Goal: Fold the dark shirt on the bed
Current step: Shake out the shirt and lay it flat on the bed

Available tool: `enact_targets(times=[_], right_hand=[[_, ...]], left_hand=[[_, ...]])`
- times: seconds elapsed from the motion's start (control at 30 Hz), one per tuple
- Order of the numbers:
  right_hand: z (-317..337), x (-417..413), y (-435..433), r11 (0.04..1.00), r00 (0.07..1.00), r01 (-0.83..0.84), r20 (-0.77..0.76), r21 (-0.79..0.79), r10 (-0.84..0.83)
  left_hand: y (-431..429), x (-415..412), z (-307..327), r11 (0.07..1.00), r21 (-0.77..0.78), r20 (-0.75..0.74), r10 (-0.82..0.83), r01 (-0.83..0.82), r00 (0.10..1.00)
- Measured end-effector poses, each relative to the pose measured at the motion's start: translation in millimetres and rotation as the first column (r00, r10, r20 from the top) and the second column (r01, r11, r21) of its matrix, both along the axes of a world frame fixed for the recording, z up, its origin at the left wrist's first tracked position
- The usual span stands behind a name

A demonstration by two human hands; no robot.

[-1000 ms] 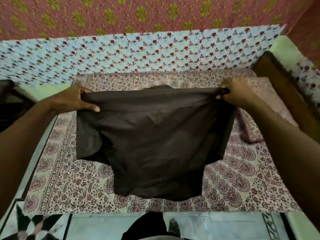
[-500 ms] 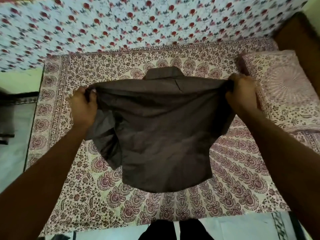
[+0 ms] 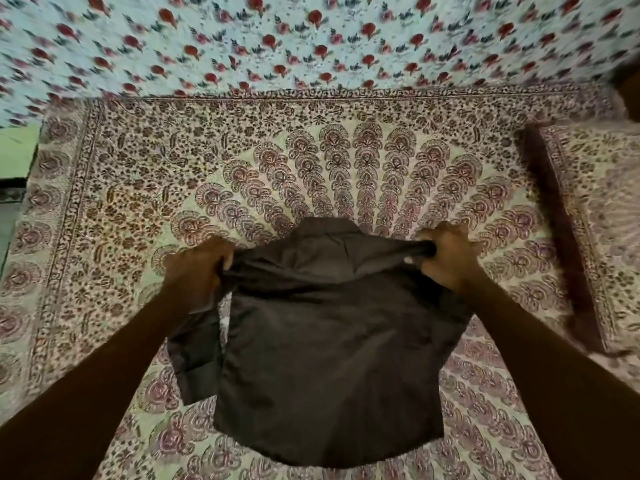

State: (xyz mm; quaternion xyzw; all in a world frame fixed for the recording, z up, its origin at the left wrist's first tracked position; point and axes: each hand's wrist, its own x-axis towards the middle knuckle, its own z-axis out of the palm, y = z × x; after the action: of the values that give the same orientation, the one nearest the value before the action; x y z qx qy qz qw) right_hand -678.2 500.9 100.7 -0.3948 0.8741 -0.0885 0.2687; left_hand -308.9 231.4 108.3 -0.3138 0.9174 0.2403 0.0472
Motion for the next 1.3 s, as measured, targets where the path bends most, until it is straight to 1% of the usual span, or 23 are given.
enact_targets(times=[0.07, 0.1, 0.2, 0.23, 0.3, 0.37, 0.47, 0.5, 0.53, 0.6, 0.7, 0.77, 0.8, 0.9, 1.0, 1.07, 1.1, 1.13, 1.17, 1.2, 1.23, 1.27, 1.3], right_hand=[[-27, -14, -12, 0.996, 0.997, 0.065, -0.027, -0.054, -0.066], [-37, -20, -18, 0.985, 0.991, 0.121, -0.041, -0.125, -0.127], [-59, -37, -46, 0.899, 0.946, 0.250, -0.108, -0.360, -0.306], [-66, -40, -56, 0.866, 0.925, 0.276, -0.129, -0.417, -0.357], [-82, -45, -73, 0.835, 0.880, 0.303, -0.203, -0.459, -0.430], [-106, -51, -87, 0.862, 0.873, 0.298, -0.248, -0.409, -0.420], [-147, -60, -104, 0.925, 0.916, 0.311, -0.192, -0.219, -0.354], [-159, -63, -109, 0.931, 0.922, 0.321, -0.168, -0.175, -0.349], [-170, -65, -113, 0.930, 0.922, 0.335, -0.150, -0.153, -0.356], [-184, -67, -121, 0.911, 0.901, 0.378, -0.162, -0.168, -0.403], [-193, -75, -134, 0.855, 0.849, 0.422, -0.200, -0.301, -0.489], [-194, -84, -147, 0.832, 0.829, 0.441, -0.205, -0.336, -0.521], [-195, -89, -153, 0.831, 0.819, 0.455, -0.216, -0.320, -0.532], [-199, -94, -163, 0.844, 0.785, 0.509, -0.312, -0.167, -0.535], [-201, -64, -156, 0.889, 0.769, 0.417, -0.449, -0.187, -0.455], [-213, -26, -146, 0.950, 0.803, 0.236, -0.510, -0.203, -0.309], [-223, -5, -140, 0.975, 0.846, 0.081, -0.503, -0.206, -0.177], [-234, 14, -133, 0.974, 0.887, -0.102, -0.463, -0.202, -0.003], [-247, 26, -128, 0.948, 0.897, -0.271, -0.401, -0.166, 0.187], [-259, 29, -122, 0.913, 0.877, -0.394, -0.341, -0.105, 0.339], [-268, 23, -119, 0.897, 0.862, -0.438, -0.314, -0.063, 0.399], [-275, 12, -118, 0.915, 0.870, -0.401, -0.334, -0.051, 0.363], [-281, -1, -118, 0.951, 0.898, -0.301, -0.356, -0.063, 0.260]], left_hand=[[-8, -14, -14, 0.997, -0.030, -0.028, -0.066, 0.065, 0.997], [-11, -22, -17, 0.995, -0.083, -0.056, -0.055, 0.050, 0.997], [-35, -46, -42, 0.967, -0.194, -0.162, 0.134, -0.165, 0.978], [-42, -53, -53, 0.953, -0.229, -0.181, 0.159, -0.199, 0.971], [-52, -64, -77, 0.933, -0.306, -0.170, 0.141, -0.188, 0.975], [-56, -81, -98, 0.926, -0.350, -0.049, 0.134, -0.143, 0.990], [-57, -103, -137, 0.966, -0.225, 0.189, 0.173, -0.129, 0.967], [-59, -109, -150, 0.970, -0.193, 0.220, 0.192, -0.150, 0.956], [-62, -114, -163, 0.969, -0.179, 0.230, 0.212, -0.173, 0.950], [-64, -125, -179, 0.951, -0.178, 0.226, 0.291, -0.255, 0.930], [-66, -145, -190, 0.899, -0.245, 0.157, 0.406, -0.363, 0.900], [-72, -158, -194, 0.883, -0.258, 0.115, 0.431, -0.392, 0.895], [-74, -164, -196, 0.877, -0.255, 0.109, 0.444, -0.407, 0.889], [-65, -177, -202, 0.862, -0.314, 0.158, 0.462, -0.399, 0.873], [-33, -176, -211, 0.857, -0.415, 0.091, 0.375, -0.307, 0.923], [-10, -170, -224, 0.883, -0.421, 0.061, 0.257, -0.209, 0.964], [-2, -166, -232, 0.913, -0.379, 0.079, 0.193, -0.150, 0.978], [1, -162, -242, 0.944, -0.313, 0.107, 0.142, -0.102, 0.984], [0, -159, -250, 0.965, -0.250, 0.133, 0.116, -0.080, 0.984], [-5, -156, -258, 0.973, -0.211, 0.142, 0.123, -0.091, 0.982], [-11, -154, -265, 0.974, -0.190, 0.142, 0.150, -0.122, 0.978], [-19, -152, -269, 0.971, -0.180, 0.133, 0.185, -0.160, 0.974], [-26, -151, -272, 0.968, -0.160, 0.137, 0.215, -0.193, 0.967]])
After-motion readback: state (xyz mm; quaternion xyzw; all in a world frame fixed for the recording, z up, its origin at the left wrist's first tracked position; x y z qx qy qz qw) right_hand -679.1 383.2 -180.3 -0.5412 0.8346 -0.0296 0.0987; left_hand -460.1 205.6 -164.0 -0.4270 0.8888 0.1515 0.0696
